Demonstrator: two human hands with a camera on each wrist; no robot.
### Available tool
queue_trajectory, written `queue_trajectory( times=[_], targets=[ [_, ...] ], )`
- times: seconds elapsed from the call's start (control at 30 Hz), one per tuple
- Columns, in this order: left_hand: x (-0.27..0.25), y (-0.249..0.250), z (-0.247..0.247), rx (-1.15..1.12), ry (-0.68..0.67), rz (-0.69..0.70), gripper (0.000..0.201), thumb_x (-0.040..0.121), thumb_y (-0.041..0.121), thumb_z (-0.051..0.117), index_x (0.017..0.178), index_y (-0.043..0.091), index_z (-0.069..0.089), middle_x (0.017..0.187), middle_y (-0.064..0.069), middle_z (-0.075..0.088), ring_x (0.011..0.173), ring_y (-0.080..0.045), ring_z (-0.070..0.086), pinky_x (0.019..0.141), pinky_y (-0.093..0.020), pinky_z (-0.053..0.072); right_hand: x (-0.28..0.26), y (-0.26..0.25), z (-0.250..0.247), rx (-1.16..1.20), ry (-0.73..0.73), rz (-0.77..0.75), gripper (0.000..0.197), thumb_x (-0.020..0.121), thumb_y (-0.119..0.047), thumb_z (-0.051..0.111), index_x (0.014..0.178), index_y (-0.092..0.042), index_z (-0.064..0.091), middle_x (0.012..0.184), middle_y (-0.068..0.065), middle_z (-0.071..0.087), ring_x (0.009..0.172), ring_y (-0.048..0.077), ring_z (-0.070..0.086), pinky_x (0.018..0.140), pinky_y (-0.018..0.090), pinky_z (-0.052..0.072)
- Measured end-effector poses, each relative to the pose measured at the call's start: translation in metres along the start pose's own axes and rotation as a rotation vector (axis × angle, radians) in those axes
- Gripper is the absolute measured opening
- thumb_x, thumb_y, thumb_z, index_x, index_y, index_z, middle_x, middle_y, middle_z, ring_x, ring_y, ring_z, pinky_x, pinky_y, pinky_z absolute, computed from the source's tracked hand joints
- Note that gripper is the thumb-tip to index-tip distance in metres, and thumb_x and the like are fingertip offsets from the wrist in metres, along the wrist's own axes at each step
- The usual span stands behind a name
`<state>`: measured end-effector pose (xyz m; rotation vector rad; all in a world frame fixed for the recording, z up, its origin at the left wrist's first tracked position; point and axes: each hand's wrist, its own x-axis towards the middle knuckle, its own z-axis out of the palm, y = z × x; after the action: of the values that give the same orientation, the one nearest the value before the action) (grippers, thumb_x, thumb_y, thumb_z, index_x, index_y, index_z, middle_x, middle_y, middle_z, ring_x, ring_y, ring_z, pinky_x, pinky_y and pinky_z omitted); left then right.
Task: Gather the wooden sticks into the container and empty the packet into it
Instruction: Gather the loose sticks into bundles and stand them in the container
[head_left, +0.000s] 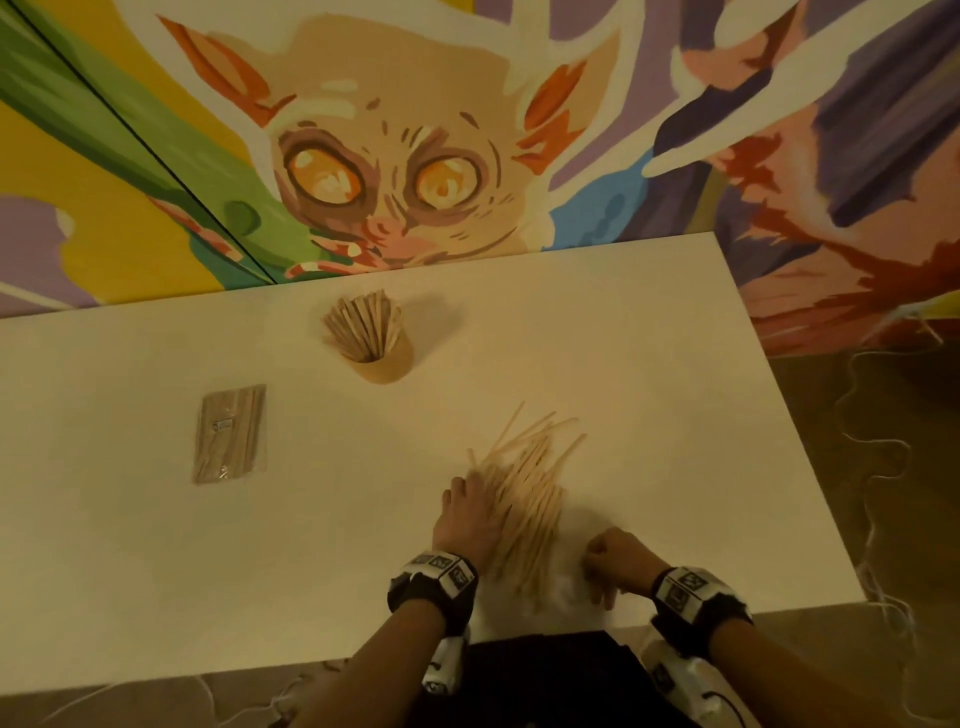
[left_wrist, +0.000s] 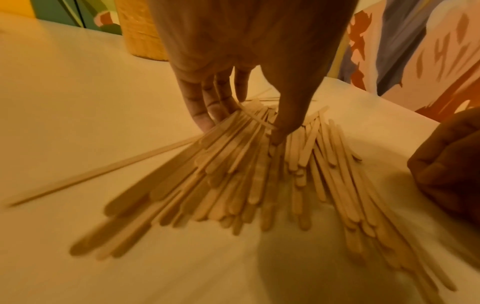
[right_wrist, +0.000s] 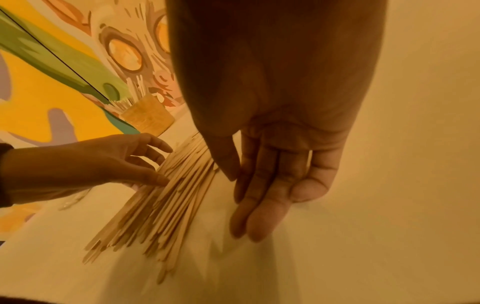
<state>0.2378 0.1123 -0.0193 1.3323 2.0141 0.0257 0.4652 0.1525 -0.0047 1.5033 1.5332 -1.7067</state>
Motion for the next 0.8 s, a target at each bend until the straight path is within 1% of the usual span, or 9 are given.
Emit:
queue_trajectory(
  times=[0.17, 0.27, 0.3, 0.4, 0.47, 0.53, 0.6, 0.7, 0.8],
  targets=[
    [0.005, -0.006, -0.003, -0.056, 0.028, 0.027, 0.037, 0.096, 0.029, 0.050, 0.126, 0.009, 0.040, 0.123, -0.010, 0.051, 0.109, -0.027, 0.049, 0.086, -0.034, 0.041, 0.005, 0.006, -0.008, -0.011, -0.036, -0.012, 0.026, 0.091, -0.007, 0.044, 0.070, -0.008, 0.060, 0.055, 0.002, 0.069, 0.046, 0.013, 0.065, 0.042, 0.018, 0.043],
    [0.005, -0.006, -0.006, -0.142, 0.019, -0.034, 0.036, 0.095, 0.031, 0.054, 0.120, 0.008, 0.043, 0.116, -0.010, 0.057, 0.105, -0.028, 0.054, 0.077, -0.030, 0.040, 0.006, 0.006, -0.016, 0.002, -0.044, -0.021, 0.027, 0.092, -0.006, 0.043, 0.071, -0.008, 0.060, 0.056, 0.003, 0.069, 0.047, 0.014, 0.066, 0.042, 0.020, 0.044],
    [0.005, -0.006, -0.007, -0.148, 0.016, -0.045, 0.036, 0.095, 0.032, 0.055, 0.119, 0.007, 0.046, 0.115, -0.010, 0.057, 0.105, -0.028, 0.055, 0.077, -0.029, 0.039, 0.007, 0.006, -0.018, 0.008, -0.047, -0.024, 0.027, 0.093, -0.006, 0.043, 0.072, -0.008, 0.061, 0.058, 0.005, 0.069, 0.048, 0.014, 0.066, 0.042, 0.020, 0.045],
    [0.007, -0.007, -0.007, -0.104, -0.008, -0.062, 0.027, 0.097, 0.025, 0.050, 0.118, 0.008, 0.052, 0.119, -0.010, 0.056, 0.109, -0.028, 0.052, 0.085, -0.028, 0.038, 0.009, 0.005, -0.026, 0.009, -0.042, -0.038, 0.027, 0.094, -0.007, 0.044, 0.074, -0.007, 0.061, 0.064, 0.009, 0.069, 0.051, 0.015, 0.067, 0.042, 0.020, 0.046],
    [0.009, -0.009, -0.009, -0.086, -0.037, -0.059, 0.026, 0.096, 0.018, 0.048, 0.120, 0.008, 0.052, 0.122, -0.011, 0.053, 0.111, -0.028, 0.050, 0.089, -0.029, 0.037, 0.010, 0.005, -0.031, 0.016, -0.036, -0.046, 0.026, 0.094, -0.008, 0.044, 0.075, -0.007, 0.061, 0.064, 0.009, 0.069, 0.050, 0.014, 0.066, 0.042, 0.020, 0.045],
    [0.010, -0.011, -0.012, -0.059, -0.070, -0.048, 0.033, 0.092, 0.007, 0.046, 0.124, 0.007, 0.050, 0.124, -0.012, 0.049, 0.114, -0.030, 0.047, 0.093, -0.031, 0.036, 0.011, 0.005, -0.035, 0.029, -0.030, -0.060, 0.025, 0.094, -0.008, 0.046, 0.075, -0.006, 0.061, 0.061, 0.008, 0.069, 0.049, 0.014, 0.066, 0.042, 0.020, 0.044],
    [0.012, -0.013, -0.018, -0.042, -0.084, -0.039, 0.038, 0.089, 0.000, 0.042, 0.126, 0.006, 0.050, 0.124, -0.014, 0.047, 0.114, -0.031, 0.046, 0.093, -0.032, 0.036, 0.013, 0.004, -0.040, 0.045, -0.016, -0.076, 0.024, 0.093, -0.008, 0.048, 0.073, -0.007, 0.061, 0.062, 0.009, 0.069, 0.048, 0.015, 0.065, 0.043, 0.020, 0.043],
    [0.017, -0.018, -0.028, -0.035, -0.107, -0.034, 0.040, 0.090, 0.000, 0.040, 0.128, 0.006, 0.050, 0.122, -0.014, 0.047, 0.113, -0.031, 0.046, 0.092, -0.032, 0.035, 0.017, 0.003, -0.046, 0.046, 0.003, -0.089, 0.024, 0.093, -0.009, 0.049, 0.072, -0.009, 0.060, 0.066, 0.011, 0.070, 0.049, 0.016, 0.064, 0.044, 0.021, 0.043],
    [0.022, -0.023, -0.038, -0.028, -0.125, -0.013, 0.031, 0.096, 0.006, 0.039, 0.125, 0.005, 0.051, 0.121, -0.013, 0.048, 0.111, -0.031, 0.048, 0.092, -0.032, 0.037, 0.022, 0.000, -0.052, 0.036, -0.001, -0.099, 0.025, 0.094, -0.010, 0.048, 0.073, -0.009, 0.060, 0.069, 0.012, 0.071, 0.049, 0.015, 0.064, 0.045, 0.021, 0.044]
  ],
)
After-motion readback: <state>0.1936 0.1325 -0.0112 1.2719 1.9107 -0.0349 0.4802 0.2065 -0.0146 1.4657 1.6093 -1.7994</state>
